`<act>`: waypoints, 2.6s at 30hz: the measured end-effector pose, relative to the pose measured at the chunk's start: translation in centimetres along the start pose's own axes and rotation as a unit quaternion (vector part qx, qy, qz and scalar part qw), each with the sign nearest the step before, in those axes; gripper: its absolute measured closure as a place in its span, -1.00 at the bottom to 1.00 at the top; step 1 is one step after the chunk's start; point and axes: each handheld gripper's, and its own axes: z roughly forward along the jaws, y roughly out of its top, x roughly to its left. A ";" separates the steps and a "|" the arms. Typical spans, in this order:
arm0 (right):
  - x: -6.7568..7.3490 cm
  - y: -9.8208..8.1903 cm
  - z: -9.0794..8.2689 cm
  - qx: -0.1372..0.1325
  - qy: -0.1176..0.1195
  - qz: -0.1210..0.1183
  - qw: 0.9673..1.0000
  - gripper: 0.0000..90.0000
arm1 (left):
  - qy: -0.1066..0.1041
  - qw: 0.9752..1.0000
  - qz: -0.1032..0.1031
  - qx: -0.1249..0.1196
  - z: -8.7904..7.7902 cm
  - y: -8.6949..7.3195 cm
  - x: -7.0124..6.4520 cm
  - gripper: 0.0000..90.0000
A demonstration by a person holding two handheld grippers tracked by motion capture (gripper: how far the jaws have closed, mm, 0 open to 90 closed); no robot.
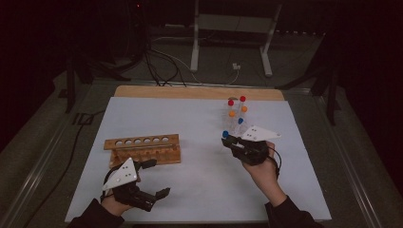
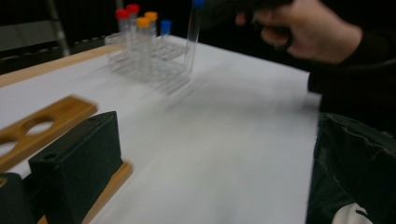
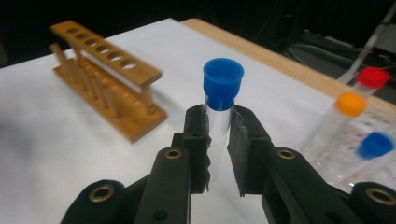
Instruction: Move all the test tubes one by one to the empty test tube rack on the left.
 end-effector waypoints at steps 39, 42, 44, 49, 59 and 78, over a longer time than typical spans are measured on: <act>3.5 -1.4 0.3 0.023 0.056 -0.025 0.998 0.72 | -0.042 0.998 0.032 0.015 11.8 7.0 0.0 0.12; 3.5 -1.4 0.2 0.023 0.056 -0.025 0.998 0.72 | -0.041 0.998 0.032 0.020 12.3 6.9 0.0 0.29; 3.5 -1.4 0.2 0.023 0.056 -0.026 0.998 0.72 | -0.036 0.998 0.033 0.027 12.6 6.8 0.0 0.38; 3.5 -1.3 0.1 0.022 0.054 -0.028 0.998 0.72 | -0.035 0.998 0.037 0.040 13.1 6.6 0.1 0.59; 3.3 -1.3 0.0 0.022 0.055 -0.024 0.998 0.70 | -0.026 0.997 0.054 0.042 13.1 7.0 0.0 0.73; 2.7 -0.9 -0.4 -0.004 0.052 0.016 0.999 -0.35 | 0.052 0.997 0.050 0.021 7.1 9.9 3.7 0.73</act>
